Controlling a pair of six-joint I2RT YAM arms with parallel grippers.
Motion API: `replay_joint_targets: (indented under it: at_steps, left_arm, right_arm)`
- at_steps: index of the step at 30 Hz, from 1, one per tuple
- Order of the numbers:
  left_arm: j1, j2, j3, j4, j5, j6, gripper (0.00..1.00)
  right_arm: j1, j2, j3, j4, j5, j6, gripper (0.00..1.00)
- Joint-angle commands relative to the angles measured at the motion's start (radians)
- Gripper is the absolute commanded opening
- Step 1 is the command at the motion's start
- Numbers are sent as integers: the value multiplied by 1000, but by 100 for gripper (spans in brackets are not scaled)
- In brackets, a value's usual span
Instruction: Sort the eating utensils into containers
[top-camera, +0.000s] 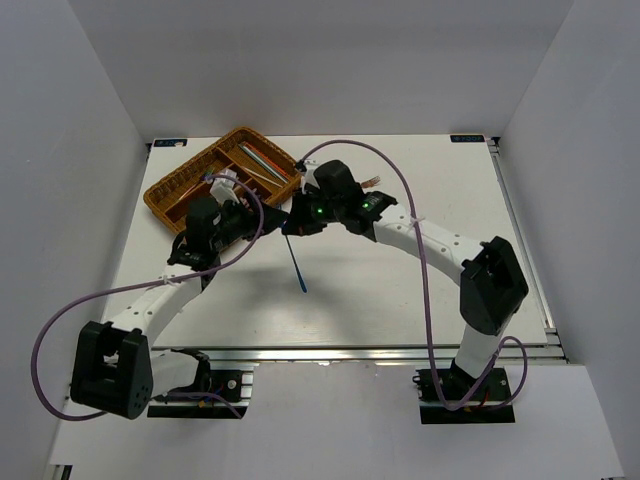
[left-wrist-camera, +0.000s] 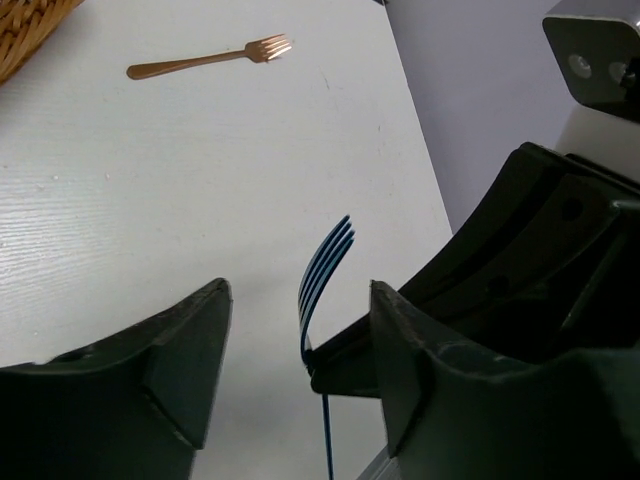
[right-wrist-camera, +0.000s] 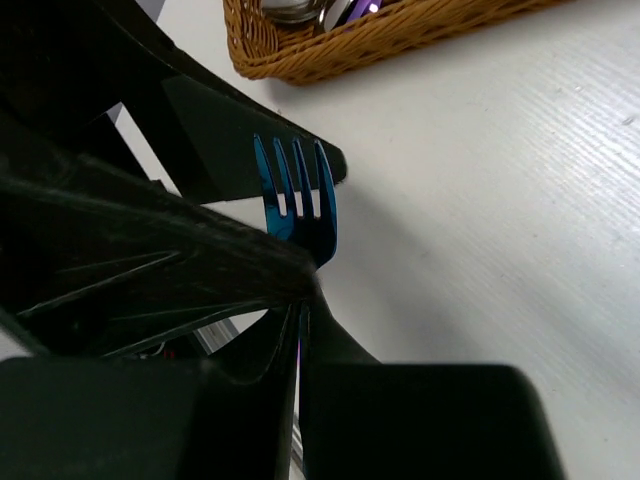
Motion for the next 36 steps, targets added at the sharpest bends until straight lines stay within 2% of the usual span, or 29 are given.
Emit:
replay_joint_targets:
  at_steps: [1, 2, 3, 6, 8, 12, 13, 14, 15, 16, 17, 18, 19, 20, 21, 23, 24, 25, 27, 30, 32, 34, 36]
  left_arm:
    - [-10, 5, 14, 22, 17, 17, 65]
    - [-10, 5, 14, 21, 14, 18, 58]
    - [-10, 3, 14, 18, 3, 27, 37]
    - [-10, 9, 26, -16, -16, 52, 10]
    - [-10, 17, 31, -19, -22, 53, 0]
    - [-10, 43, 89, -71, -37, 93, 0]
    - [-10, 49, 123, -112, -66, 122, 0]
    - [-10, 54, 166, -174, -118, 165, 0]
    - [-10, 61, 219, -243, -193, 282, 0]
    - [-10, 86, 277, -389, -286, 344, 0]
    - [-10, 101, 383, -438, -497, 409, 0]
    - [-8, 115, 425, -464, -599, 543, 0]
    - [-8, 130, 463, -476, -697, 607, 0]
    - [-7, 156, 494, -458, -882, 673, 0]
    - [-5, 167, 532, -422, -963, 805, 0]
    - [3, 207, 545, -230, -1081, 938, 0]
    - [6, 231, 565, -155, -1153, 1101, 0]
    - [25, 264, 585, -49, -1175, 1177, 0]
    - [55, 399, 684, 16, -1227, 1335, 0]
    - [101, 577, 787, 124, -1231, 1489, 0]
    - [113, 658, 816, 255, -1230, 1628, 0]
    - [124, 765, 885, 303, -1234, 1710, 0]
    - [136, 813, 917, 294, -1221, 1724, 0]
  right_arm:
    - [21, 23, 72, -43, -35, -12, 0]
    - [23, 23, 75, -46, -35, -14, 0]
    - [26, 21, 72, -45, -36, -15, 0]
    - [27, 9, 54, -16, -61, -8, 0]
    - [27, 1, 45, 0, -75, -1, 0]
    - [18, -31, -10, 63, -102, -9, 0]
    - [10, -42, -36, 72, -96, -9, 13]
    - [-2, -60, -73, 92, -86, -1, 77]
    - [-44, -112, -117, 109, -69, 6, 89]
    - [-74, -144, -169, 125, -64, 14, 89]
    - [-107, -184, -293, 174, -61, 34, 89]
    - [-182, -268, -353, 194, -64, 43, 89]
    - [-219, -308, -409, 207, -72, 48, 89]
    - [-258, -350, -503, 222, -79, 46, 89]
    - [-317, -420, -538, 234, -90, 28, 89]
    - [-374, -497, -581, 219, -93, -15, 89]
    - [-387, -519, -598, 145, -78, -62, 89]
    - [-395, -536, -605, 123, -73, -79, 89]
    - [-404, -586, -638, 97, -89, -115, 89]
    - [-405, -631, -688, 112, -145, -123, 89]
    - [-405, -646, -711, 133, -187, -124, 89]
    - [-404, -654, -733, 156, -223, -120, 89]
    - [-404, -654, -742, 176, -256, -109, 89]
